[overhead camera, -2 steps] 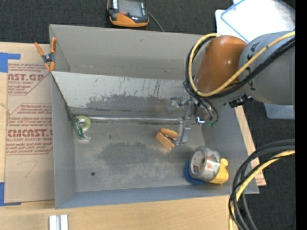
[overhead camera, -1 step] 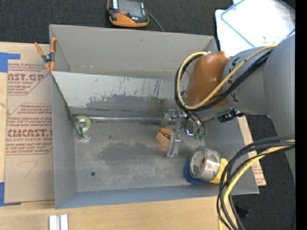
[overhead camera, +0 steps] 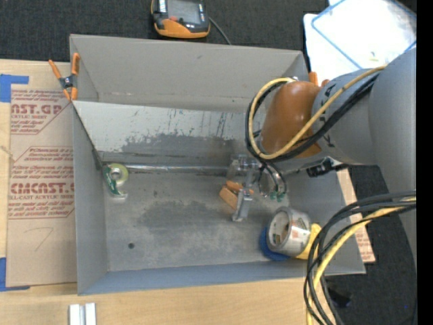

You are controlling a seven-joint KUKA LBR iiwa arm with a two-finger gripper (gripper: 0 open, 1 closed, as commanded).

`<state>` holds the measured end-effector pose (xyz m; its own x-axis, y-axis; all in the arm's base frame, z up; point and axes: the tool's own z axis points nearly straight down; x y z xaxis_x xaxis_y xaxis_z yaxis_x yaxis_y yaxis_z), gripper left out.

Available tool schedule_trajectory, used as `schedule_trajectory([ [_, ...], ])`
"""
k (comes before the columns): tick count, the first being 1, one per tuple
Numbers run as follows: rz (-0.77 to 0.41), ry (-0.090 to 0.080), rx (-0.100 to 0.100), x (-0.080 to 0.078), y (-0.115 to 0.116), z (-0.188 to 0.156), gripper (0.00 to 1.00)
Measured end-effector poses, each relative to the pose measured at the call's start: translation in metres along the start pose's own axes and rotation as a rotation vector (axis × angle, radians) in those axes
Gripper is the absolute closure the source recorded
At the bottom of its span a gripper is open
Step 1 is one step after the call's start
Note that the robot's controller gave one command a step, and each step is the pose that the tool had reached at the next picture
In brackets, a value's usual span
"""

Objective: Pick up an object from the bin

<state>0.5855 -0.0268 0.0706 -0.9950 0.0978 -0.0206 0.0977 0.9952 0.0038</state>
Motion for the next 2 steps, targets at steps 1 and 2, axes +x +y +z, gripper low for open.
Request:
schedule_trajectory([
  [1, -0.049, 0.024, 0.0, -0.0048, 0.0008, -0.0061, 1.0],
  [2, -0.049, 0.024, 0.0, -0.0048, 0.0008, -0.0063, 1.0],
])
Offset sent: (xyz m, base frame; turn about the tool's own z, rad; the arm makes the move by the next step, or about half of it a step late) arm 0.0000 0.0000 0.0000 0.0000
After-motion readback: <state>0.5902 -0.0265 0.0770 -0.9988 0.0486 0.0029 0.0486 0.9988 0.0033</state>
